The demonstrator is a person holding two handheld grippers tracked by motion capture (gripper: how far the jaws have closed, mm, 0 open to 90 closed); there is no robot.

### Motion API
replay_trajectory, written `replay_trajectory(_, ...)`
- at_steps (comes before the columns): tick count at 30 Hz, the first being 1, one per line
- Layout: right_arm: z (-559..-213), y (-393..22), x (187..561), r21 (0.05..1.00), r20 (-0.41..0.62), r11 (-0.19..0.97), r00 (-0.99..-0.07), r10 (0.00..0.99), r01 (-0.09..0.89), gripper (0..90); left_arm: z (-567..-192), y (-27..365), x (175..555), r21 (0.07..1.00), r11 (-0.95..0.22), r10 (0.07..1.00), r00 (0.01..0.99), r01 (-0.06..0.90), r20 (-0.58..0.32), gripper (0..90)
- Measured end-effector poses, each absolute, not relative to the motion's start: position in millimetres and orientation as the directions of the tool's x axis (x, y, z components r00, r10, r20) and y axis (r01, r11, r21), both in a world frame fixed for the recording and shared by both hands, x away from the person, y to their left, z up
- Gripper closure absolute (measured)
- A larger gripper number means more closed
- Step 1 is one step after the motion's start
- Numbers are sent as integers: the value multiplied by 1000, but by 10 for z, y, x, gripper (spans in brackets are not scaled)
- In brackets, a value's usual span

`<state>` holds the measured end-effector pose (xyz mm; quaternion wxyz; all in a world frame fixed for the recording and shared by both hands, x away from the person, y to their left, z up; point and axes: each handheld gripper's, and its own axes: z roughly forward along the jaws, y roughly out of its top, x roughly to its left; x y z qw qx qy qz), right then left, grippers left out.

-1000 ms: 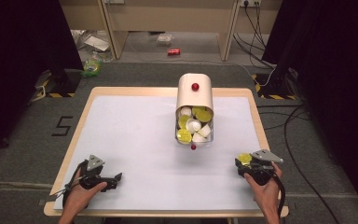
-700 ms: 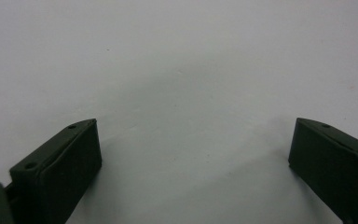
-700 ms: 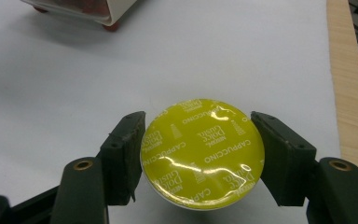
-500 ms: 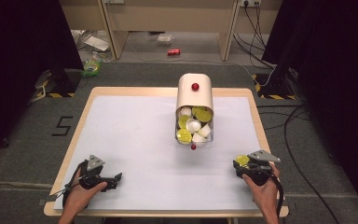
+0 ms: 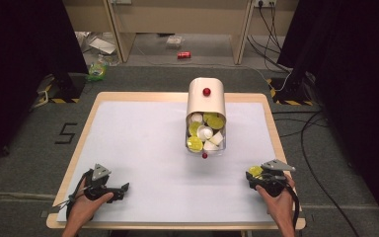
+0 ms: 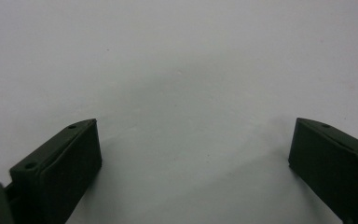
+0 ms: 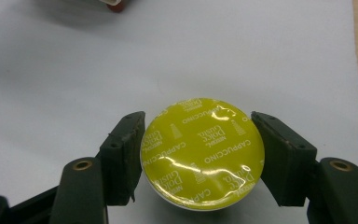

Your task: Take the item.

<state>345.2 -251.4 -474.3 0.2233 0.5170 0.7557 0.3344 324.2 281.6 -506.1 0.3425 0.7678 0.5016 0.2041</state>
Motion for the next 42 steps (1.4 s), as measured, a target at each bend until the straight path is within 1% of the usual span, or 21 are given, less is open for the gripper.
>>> replay_trajectory(2,-4748,-2513,3452,737,10,240,-364,931,632,374,-5061,2817,3242,731,-262,910,414,630,-30,17)
replay_trajectory(3,-4749,-2516,3453,741,17,236,-370,929,628,332,-5061,2816,3242,731,-262,910,413,630,-30,16)
replay_trajectory(6,-4731,-2531,3450,749,25,222,-361,932,624,276,-5061,2816,3242,731,-262,910,413,631,-30,16)
replay_trajectory(11,-4676,-2541,3434,777,18,209,-353,935,593,247,-5061,2817,3243,731,-262,910,414,630,-30,16)
replay_trajectory(18,-4551,-2527,3387,824,46,168,-359,932,542,244,-5061,2817,3243,731,-262,910,413,631,-30,16)
replay_trajectory(22,-4511,-2535,3372,839,41,163,-357,933,520,243,-5061,2817,3243,731,-262,910,414,630,-30,16)
replay_trajectory(42,-4339,-2488,3304,879,37,139,-355,934,456,251,-5061,2816,3242,731,-262,910,413,631,-30,16)
